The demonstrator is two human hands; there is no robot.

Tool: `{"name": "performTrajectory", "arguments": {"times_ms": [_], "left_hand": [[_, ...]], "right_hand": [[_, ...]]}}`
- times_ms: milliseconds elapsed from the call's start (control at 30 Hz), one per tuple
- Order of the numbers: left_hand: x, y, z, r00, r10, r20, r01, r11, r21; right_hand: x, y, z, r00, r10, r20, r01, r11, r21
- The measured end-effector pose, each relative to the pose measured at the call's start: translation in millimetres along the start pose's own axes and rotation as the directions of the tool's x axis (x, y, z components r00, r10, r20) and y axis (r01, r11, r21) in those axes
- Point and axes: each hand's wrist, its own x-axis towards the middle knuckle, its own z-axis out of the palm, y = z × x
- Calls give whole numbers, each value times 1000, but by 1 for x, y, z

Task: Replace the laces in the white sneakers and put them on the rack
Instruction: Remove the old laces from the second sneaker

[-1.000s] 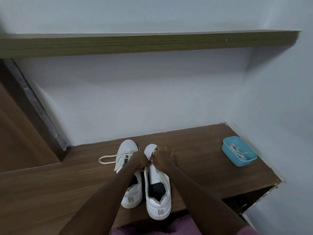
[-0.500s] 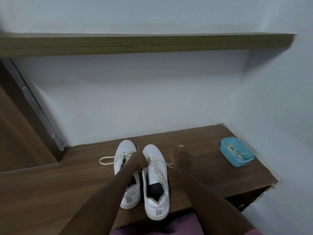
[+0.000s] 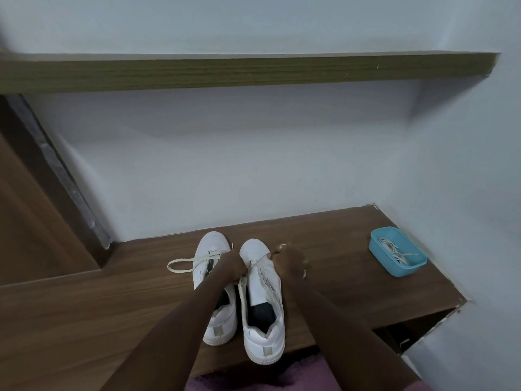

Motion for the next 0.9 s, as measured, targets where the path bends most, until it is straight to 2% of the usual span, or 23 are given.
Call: {"name": "performTrajectory", "arguments": {"times_ms": [100,167,200,233,300,367,433,533,633,733,833,900], "left_hand": [[3,0,2,998,58,29,-61,990,130],[8,-4,5,993,113,43,-121,946,301],[7,-4,5,995,98,26,-102,955,278],[5,-3,5,997,79,-6,-76,972,224],[3,0,4,997,71,-18,-69,992,106],[3,-3,6,994,102,-33,-100,992,73],[4,-6,13,992,96,-79,-96,995,5],[-6,-11,27,978,2,-210,-50,973,-225],[-16,-9,40,953,-107,-282,-4,931,-365],[-20,1,49,944,-141,-297,34,941,-338],[-24,7,58,944,-117,-309,36,966,-257],[-27,7,64,950,-101,-296,35,975,-222]], "right_hand": [[2,17,-19,973,230,-35,-226,971,78],[0,24,-21,950,301,-81,-296,952,72],[-4,22,-20,944,311,-109,-306,950,56],[-6,20,-18,950,275,-150,-275,961,21],[-9,13,-11,983,93,-159,-109,989,-98],[-12,3,-1,992,-114,-48,104,981,-161],[-17,-6,10,976,-201,86,213,963,-167],[-25,-11,22,965,-234,114,255,941,-224],[-27,-12,25,974,-227,27,227,952,-204],[-27,-13,20,984,-178,-24,172,972,-157],[-24,-9,13,993,44,-111,-43,999,13],[-21,-4,4,974,188,-129,-159,965,207]]}}
